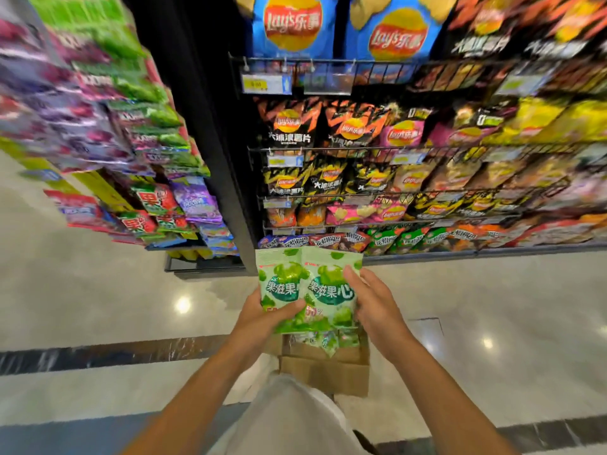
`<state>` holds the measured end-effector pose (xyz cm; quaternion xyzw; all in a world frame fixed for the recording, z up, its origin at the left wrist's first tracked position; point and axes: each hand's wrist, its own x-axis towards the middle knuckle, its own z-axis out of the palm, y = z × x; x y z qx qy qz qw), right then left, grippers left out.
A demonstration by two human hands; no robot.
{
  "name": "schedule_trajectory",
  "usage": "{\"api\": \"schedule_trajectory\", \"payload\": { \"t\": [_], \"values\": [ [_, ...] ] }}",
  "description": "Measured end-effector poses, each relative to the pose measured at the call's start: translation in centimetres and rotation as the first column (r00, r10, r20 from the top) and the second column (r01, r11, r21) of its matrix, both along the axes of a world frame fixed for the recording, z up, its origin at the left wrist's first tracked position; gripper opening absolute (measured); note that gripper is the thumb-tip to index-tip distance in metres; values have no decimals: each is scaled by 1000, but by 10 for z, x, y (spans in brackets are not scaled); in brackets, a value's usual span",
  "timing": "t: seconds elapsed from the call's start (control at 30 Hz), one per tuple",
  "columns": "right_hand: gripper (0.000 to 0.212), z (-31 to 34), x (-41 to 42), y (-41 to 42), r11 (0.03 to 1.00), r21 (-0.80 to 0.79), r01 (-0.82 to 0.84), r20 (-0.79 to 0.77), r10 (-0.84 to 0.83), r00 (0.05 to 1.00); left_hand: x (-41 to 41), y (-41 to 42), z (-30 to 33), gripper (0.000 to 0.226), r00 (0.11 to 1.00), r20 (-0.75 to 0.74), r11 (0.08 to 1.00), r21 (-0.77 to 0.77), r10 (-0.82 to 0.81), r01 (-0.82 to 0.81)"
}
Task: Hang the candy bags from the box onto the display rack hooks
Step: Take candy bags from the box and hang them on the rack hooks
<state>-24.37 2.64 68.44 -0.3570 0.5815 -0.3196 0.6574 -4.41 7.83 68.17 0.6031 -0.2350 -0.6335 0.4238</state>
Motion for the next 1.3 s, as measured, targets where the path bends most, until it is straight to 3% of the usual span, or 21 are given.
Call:
{"api": "schedule_trajectory", "payload": {
  "t": [0.13, 0.27, 0.5, 0.77, 1.03, 1.3],
  "values": [
    [49, 14, -9, 14, 958, -58, -279, 28, 281, 959, -5, 16, 16, 41, 997, 27, 997, -19, 69, -68],
    [41, 27, -15, 17, 938, -199, -284, -27, 285, 958, 0, 39, 33, 37, 983, 114, 989, -41, 146, -142],
    [25, 55, 19, 12, 880, -306, -364, -26, 374, 927, 46, 90, 69, 38, 909, 194, 927, -152, 369, -344],
    [17, 102, 120, 29, 797, -433, -421, -31, 454, 891, 137, 148, 109, 44, 842, 177, 846, -281, 509, -453],
    [23, 131, 264, 70, 707, -555, -438, -105, 463, 880, 276, 200, 136, 31, 828, 117, 793, -385, 549, -472],
    [22, 139, 382, 107, 721, -594, -357, -86, 385, 919, 397, 217, 150, 25, 844, 152, 794, -456, 515, -402]
  ]
}}
